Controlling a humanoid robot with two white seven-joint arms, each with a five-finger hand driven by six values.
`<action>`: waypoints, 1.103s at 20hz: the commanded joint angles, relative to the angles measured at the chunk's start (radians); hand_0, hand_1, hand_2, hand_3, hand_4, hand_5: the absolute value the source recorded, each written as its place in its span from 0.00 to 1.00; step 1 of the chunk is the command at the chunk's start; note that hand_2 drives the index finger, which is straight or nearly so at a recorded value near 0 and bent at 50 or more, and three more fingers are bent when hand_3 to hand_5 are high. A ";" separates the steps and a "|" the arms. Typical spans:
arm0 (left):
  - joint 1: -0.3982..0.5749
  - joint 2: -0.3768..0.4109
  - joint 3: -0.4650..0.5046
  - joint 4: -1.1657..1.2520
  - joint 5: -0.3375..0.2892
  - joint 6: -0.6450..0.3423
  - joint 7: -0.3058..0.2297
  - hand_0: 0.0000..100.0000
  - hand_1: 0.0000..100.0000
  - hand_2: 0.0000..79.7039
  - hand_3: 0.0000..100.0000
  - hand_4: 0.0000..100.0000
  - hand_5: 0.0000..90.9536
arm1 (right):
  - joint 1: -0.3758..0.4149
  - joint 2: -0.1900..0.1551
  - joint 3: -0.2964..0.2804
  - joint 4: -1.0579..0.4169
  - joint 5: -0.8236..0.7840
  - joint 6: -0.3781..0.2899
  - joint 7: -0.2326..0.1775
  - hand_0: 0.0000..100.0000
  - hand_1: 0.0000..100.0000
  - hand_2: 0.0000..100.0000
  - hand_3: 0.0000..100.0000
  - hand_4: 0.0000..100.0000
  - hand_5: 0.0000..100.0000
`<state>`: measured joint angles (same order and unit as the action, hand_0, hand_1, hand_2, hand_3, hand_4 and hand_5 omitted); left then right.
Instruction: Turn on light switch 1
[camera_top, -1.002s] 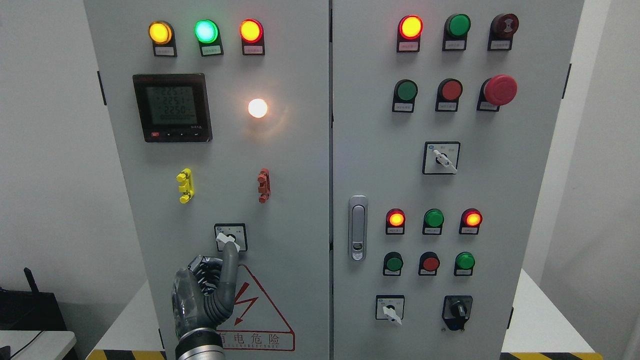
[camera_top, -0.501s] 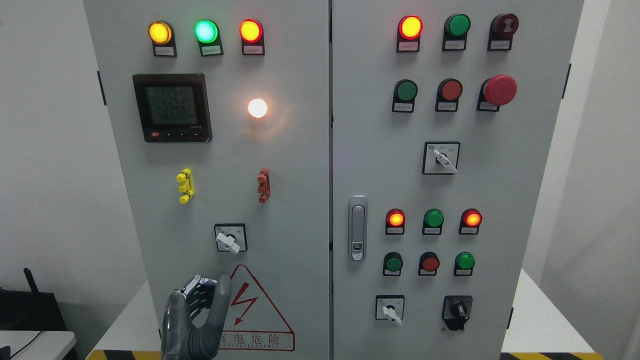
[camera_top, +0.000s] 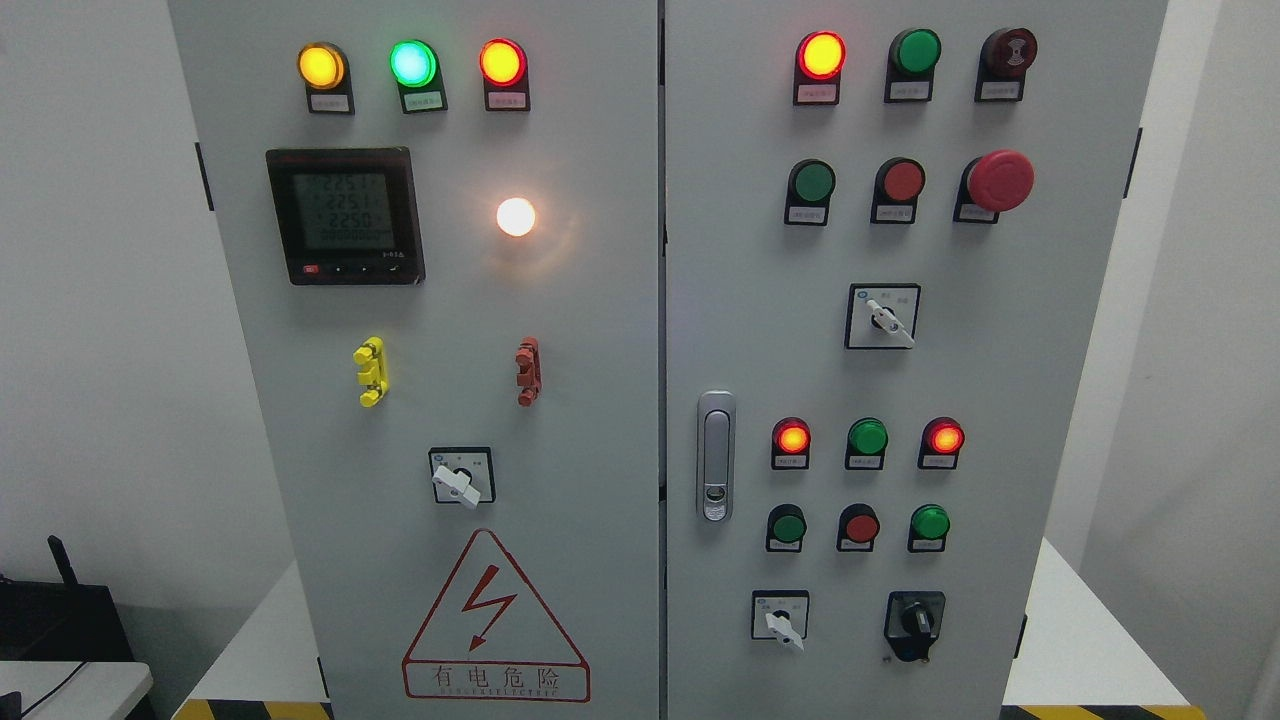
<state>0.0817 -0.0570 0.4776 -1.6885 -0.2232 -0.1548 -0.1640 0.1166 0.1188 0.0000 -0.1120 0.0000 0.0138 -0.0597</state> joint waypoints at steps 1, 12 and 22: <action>0.082 0.025 0.495 0.428 -0.005 -0.005 -0.049 0.29 0.10 0.30 0.26 0.31 0.08 | 0.000 0.001 0.017 0.000 -0.025 0.000 -0.005 0.12 0.39 0.00 0.00 0.00 0.00; 0.178 0.117 0.454 1.164 -0.088 0.011 -0.031 0.40 0.06 0.08 0.00 0.07 0.00 | 0.000 -0.001 0.017 0.000 -0.025 0.000 -0.005 0.12 0.39 0.00 0.00 0.00 0.00; 0.099 0.112 -0.051 1.488 -0.081 0.083 -0.029 0.41 0.10 0.00 0.00 0.00 0.00 | 0.000 -0.001 0.017 0.000 -0.025 0.000 -0.003 0.12 0.39 0.00 0.00 0.00 0.00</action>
<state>0.2151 0.0454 0.6880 -0.6255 -0.2969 -0.0937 -0.1911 0.1166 0.1187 0.0000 -0.1120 0.0000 0.0138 -0.0642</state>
